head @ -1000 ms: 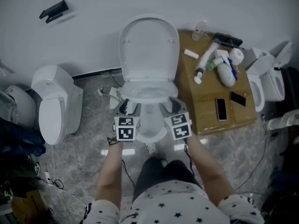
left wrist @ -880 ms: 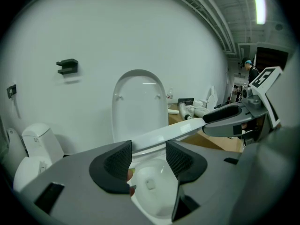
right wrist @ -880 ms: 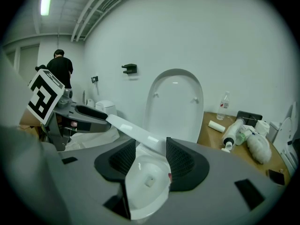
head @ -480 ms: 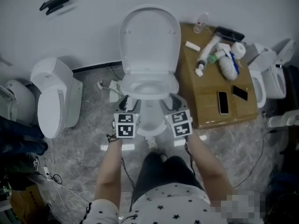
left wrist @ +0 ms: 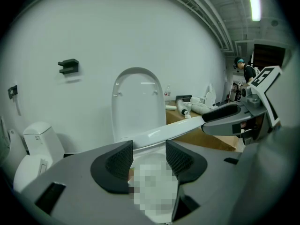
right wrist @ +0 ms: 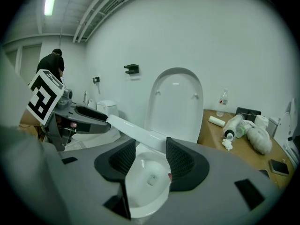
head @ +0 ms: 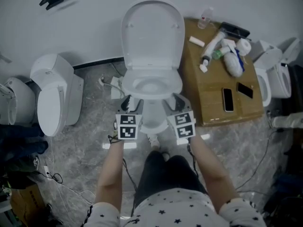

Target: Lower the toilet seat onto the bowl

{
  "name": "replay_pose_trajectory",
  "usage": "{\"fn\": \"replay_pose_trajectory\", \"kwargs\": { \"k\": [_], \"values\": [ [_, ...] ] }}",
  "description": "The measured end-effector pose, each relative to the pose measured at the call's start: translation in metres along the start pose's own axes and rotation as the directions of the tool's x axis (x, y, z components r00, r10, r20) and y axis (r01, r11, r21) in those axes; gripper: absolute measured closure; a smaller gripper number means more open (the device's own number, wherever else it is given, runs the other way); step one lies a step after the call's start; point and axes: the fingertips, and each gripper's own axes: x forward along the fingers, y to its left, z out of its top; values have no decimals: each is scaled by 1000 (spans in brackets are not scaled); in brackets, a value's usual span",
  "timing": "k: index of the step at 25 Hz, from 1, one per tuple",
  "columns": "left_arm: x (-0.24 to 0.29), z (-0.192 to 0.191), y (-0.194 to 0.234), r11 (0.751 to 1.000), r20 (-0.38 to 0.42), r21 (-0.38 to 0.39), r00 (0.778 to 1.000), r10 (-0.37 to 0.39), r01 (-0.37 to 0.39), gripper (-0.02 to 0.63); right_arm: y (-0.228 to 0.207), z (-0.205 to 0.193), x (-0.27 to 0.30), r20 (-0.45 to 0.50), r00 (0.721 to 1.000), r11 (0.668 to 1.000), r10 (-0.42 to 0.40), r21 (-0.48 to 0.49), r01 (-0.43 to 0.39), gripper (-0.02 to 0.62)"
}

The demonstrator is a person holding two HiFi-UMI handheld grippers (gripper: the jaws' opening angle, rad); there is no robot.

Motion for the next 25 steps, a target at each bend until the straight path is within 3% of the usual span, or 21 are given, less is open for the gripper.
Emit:
{"fn": "replay_pose_trajectory", "kwargs": {
  "k": [25],
  "values": [
    [-8,-56,-16,1000,-8,13,1000,16,-16,388,21,-54,-10,2,999,999,36,-17,-36,402]
  ]
}}
